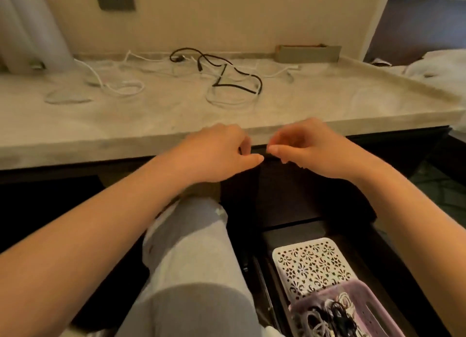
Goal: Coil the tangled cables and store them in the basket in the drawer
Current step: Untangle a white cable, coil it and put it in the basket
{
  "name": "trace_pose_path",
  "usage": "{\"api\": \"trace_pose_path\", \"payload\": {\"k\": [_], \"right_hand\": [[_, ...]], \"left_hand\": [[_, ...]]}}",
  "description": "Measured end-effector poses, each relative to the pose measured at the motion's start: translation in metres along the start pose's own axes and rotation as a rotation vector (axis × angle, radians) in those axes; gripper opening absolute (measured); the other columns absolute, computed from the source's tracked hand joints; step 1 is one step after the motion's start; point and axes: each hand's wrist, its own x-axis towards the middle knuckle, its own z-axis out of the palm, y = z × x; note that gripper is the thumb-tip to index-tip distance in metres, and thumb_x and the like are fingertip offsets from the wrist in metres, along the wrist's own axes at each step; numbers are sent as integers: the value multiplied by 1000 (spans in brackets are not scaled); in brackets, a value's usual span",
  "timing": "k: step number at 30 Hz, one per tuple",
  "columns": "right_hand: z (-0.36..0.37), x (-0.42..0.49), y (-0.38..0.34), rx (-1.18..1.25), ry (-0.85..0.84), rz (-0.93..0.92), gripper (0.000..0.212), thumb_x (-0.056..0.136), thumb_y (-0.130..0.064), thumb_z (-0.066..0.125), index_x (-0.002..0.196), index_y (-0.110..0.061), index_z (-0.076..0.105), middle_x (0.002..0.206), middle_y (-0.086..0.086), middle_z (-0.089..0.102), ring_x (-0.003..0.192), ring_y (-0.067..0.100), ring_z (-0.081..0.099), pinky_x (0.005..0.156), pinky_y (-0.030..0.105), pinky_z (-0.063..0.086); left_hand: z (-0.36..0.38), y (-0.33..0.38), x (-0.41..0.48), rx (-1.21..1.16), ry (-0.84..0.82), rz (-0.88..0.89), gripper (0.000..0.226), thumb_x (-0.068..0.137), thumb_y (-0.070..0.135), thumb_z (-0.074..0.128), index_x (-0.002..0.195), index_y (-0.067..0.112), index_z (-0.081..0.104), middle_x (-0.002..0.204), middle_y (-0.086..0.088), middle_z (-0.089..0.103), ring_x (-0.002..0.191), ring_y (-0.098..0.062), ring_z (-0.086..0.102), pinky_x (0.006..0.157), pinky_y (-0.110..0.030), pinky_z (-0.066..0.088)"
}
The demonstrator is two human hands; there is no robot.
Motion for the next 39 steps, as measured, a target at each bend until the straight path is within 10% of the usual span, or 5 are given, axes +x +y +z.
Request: {"api": "trace_pose_path", "payload": {"k": [23, 39], "right_hand": [[48, 261, -110, -173, -114, -123, 9, 92, -16, 55, 90, -15, 64, 76, 2, 64, 54, 8, 58, 49, 20, 47], [92, 364, -70, -370, -5, 1, 39, 94, -30, 53, 127, -10, 50, 124, 13, 57, 115, 28, 51, 88, 31, 39]], "left_hand": [[-117, -208, 40, -15, 219, -392, 27, 90, 30, 60, 104, 7, 65, 105, -8, 66, 93, -23, 59, 79, -31, 45], [-125, -282, 122, -103, 556, -610, 30, 88, 22, 60, 112, 6, 53, 117, -13, 57, 107, -31, 53, 75, -33, 41]]}}
